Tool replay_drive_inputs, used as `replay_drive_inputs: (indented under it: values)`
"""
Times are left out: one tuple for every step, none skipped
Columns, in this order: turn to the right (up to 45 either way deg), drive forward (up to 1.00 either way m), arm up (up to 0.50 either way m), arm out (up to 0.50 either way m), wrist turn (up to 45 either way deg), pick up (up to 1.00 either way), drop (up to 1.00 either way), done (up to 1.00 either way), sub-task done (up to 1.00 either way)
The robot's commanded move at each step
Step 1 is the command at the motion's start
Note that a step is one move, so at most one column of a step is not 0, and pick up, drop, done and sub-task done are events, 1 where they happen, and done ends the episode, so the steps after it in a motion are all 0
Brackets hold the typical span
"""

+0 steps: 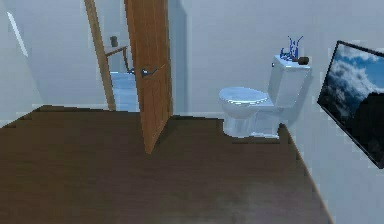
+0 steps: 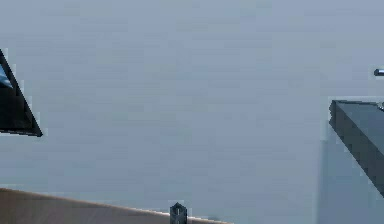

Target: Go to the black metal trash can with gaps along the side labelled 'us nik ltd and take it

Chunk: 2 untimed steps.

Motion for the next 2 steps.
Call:
replay_drive_inputs:
  values:
    - [0.0, 0.0, 0.08, 0.0, 0.0, 0.0, 0.0, 0.0, 0.0]
    - [0.0, 0.0, 0.0, 0.44, 0.0, 0.0, 0.0, 0.0, 0.0]
